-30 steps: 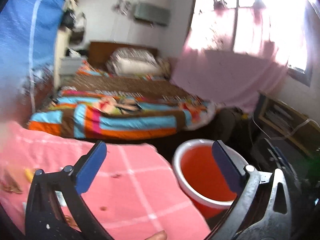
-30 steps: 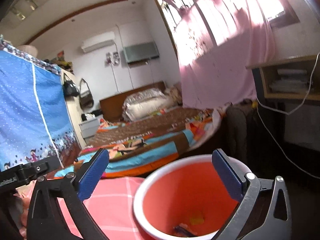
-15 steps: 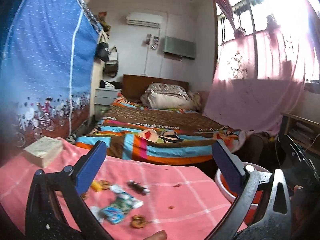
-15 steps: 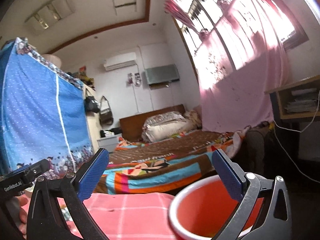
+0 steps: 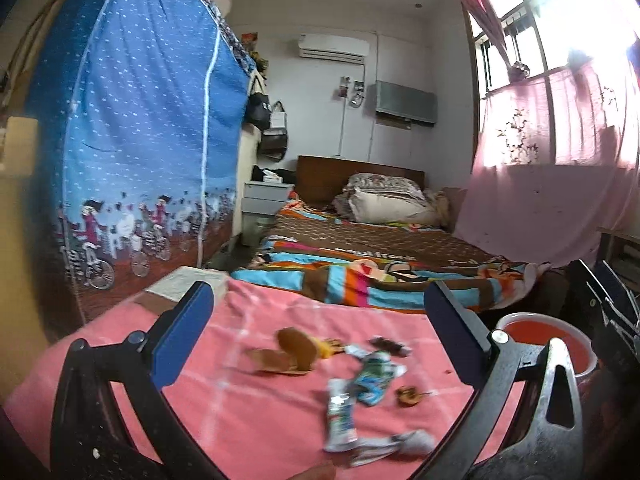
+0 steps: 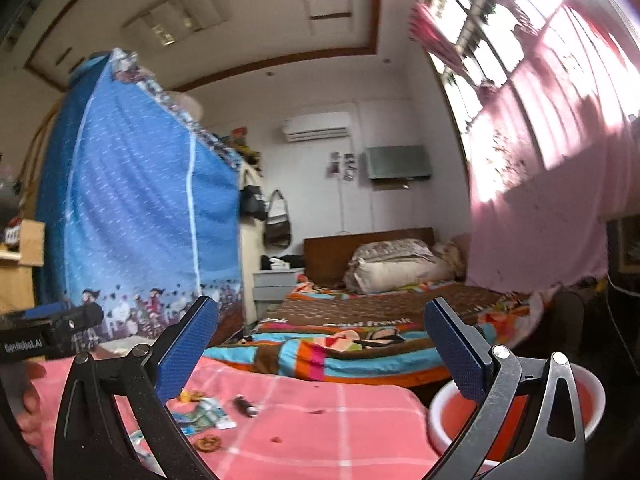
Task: Collect trash
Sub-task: 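Move both tools back toward the remaining trash on the table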
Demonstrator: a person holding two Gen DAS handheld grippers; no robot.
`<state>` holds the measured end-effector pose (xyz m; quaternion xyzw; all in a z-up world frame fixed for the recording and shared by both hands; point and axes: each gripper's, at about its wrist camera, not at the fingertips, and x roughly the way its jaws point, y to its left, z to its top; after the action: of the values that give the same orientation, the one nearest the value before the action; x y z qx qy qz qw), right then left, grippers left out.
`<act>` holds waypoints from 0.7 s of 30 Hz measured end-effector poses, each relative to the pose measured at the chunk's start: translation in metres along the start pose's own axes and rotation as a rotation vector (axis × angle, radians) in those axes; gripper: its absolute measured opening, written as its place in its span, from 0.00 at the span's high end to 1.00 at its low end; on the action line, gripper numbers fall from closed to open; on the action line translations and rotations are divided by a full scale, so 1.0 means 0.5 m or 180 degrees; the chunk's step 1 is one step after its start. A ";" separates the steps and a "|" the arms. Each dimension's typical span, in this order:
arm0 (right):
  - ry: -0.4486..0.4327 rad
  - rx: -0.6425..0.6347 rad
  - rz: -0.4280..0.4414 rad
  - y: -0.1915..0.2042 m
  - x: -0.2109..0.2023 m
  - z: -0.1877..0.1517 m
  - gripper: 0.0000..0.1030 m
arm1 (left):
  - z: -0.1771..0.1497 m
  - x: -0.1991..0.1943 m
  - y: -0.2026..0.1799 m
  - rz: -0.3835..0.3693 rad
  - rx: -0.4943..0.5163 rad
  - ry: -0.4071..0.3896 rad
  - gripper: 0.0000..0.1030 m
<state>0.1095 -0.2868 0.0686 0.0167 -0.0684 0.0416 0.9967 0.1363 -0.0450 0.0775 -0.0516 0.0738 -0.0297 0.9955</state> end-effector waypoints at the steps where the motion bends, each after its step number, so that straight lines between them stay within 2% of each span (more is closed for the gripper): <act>1: -0.0003 -0.0039 0.0028 0.010 0.000 -0.003 0.00 | -0.002 -0.009 0.012 0.0042 0.0026 -0.0021 0.00; 11: 0.0001 -0.0410 0.0358 0.100 0.002 -0.036 0.00 | -0.026 -0.039 0.078 0.0270 0.0169 -0.0030 0.00; 16: 0.0165 -0.0588 0.0445 0.126 0.018 -0.059 0.00 | -0.033 -0.019 0.096 0.0166 0.0086 0.0181 0.00; 21: 0.0458 -0.0737 0.0452 0.139 0.046 -0.091 0.00 | -0.045 -0.001 0.095 0.0134 0.0077 0.0388 0.00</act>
<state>0.1327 -0.2138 0.0286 -0.1063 -0.0021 0.1049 0.9888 0.1347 -0.0001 0.0504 -0.0361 0.1350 -0.0127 0.9901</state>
